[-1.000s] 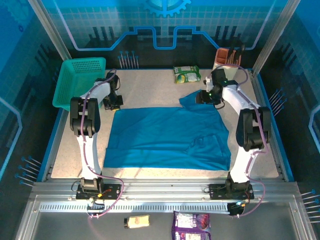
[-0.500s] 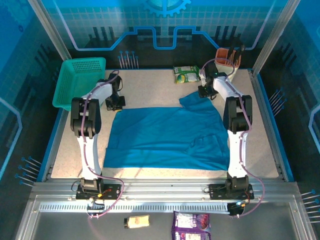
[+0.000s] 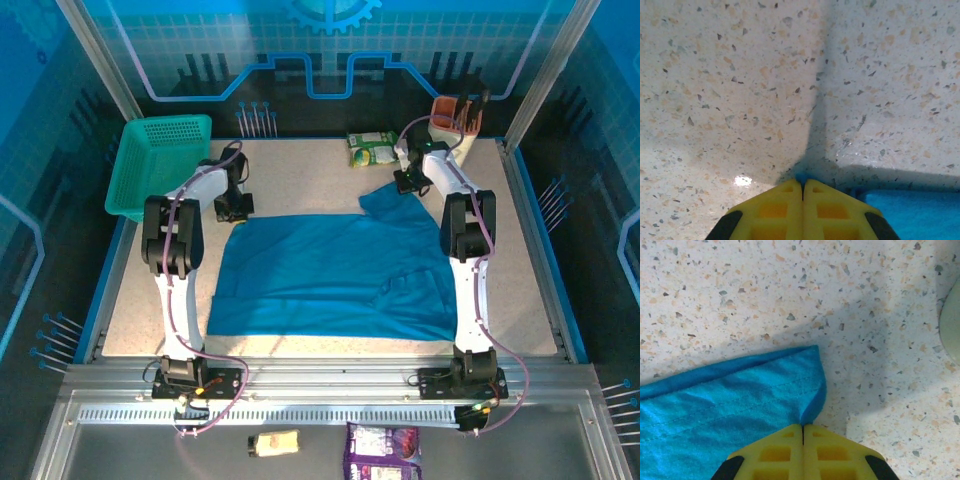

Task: Fold the inside-out t-shirt

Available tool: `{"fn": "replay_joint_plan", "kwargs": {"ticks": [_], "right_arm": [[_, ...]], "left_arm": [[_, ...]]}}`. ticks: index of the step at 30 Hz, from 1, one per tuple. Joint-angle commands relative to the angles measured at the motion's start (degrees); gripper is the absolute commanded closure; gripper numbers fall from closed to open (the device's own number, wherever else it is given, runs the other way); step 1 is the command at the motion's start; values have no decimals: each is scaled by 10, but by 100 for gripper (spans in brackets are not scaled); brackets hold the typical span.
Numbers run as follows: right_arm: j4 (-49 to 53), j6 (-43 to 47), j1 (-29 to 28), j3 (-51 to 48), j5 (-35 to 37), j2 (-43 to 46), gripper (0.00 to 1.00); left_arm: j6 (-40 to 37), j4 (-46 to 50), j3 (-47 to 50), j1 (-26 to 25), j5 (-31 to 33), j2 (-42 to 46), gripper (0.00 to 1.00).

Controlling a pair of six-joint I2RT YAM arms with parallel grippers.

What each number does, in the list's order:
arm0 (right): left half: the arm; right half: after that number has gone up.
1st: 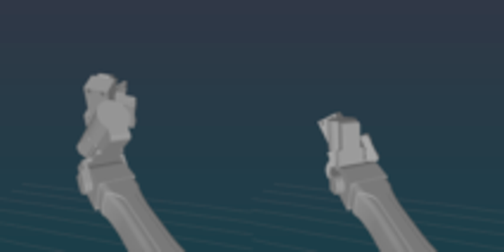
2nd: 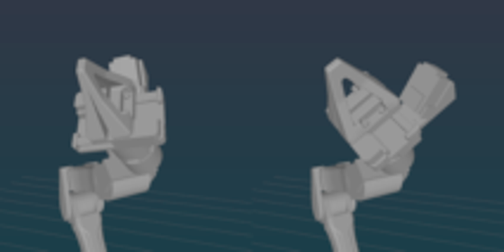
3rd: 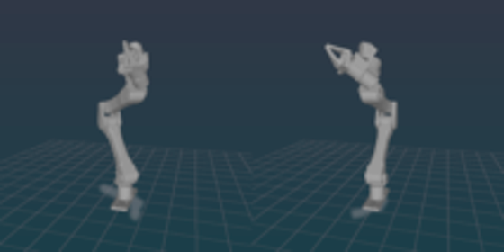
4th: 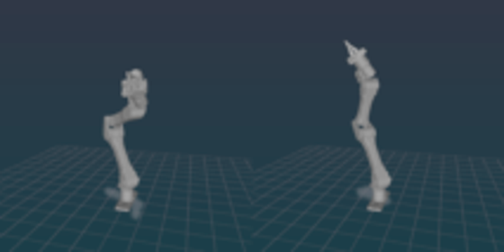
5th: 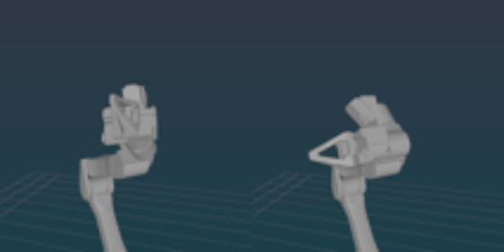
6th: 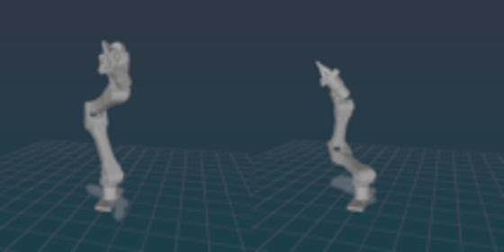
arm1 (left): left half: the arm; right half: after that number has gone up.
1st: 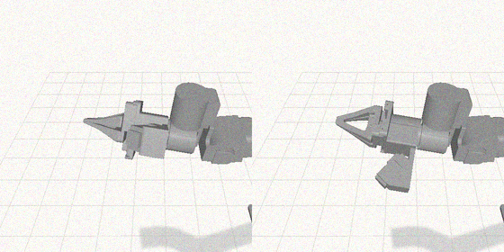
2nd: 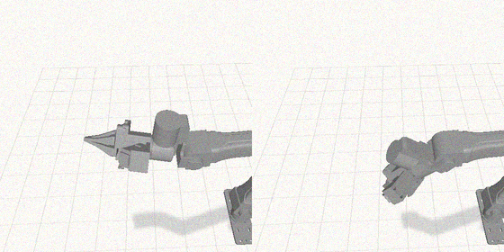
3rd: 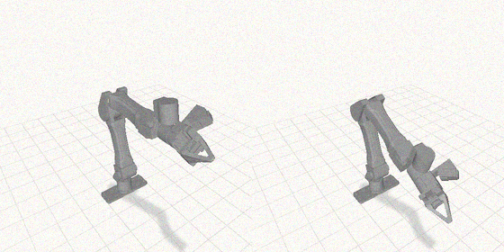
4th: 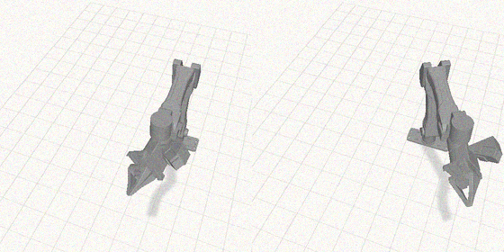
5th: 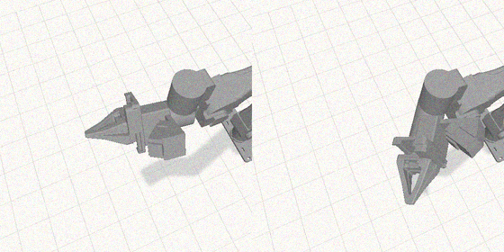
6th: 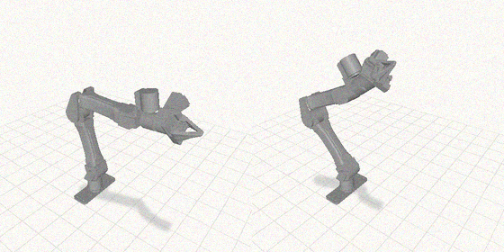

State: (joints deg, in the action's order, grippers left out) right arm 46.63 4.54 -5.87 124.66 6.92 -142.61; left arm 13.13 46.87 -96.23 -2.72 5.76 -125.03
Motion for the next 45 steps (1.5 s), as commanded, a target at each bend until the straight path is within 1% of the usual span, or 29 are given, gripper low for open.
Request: {"fn": "replay_joint_plan", "kwargs": {"ticks": [1,6,10,14,19,21,25,34,39,45], "right_arm": [[18,-5,9,-2,15,37,100],[-13,-19,19,-32,22,107,100],[-20,-25,25,-40,24,138,100],[-29,-29,30,-55,22,166,100],[-35,-43,35,-83,2,204,100],[-38,-48,36,-107,-7,227,100],[-53,-73,35,-193,-26,293,100],[-65,-136,41,-399,-69,455,100],[-71,-179,62,-501,-89,536,100],[-71,-208,83,-601,-100,639,100]], "left_arm": [[2,-3,-21,12,9,32,100],[9,3,-63,24,3,31,100],[13,8,-89,29,0,26,100],[16,5,-100,32,-8,27,100],[24,-1,-99,33,-15,37,100],[31,-12,-82,36,-21,52,100],[50,-35,-29,39,-37,93,100],[90,-101,148,43,-70,220,100],[118,-134,250,48,-91,297,100],[139,-147,352,53,-81,376,100]]}}
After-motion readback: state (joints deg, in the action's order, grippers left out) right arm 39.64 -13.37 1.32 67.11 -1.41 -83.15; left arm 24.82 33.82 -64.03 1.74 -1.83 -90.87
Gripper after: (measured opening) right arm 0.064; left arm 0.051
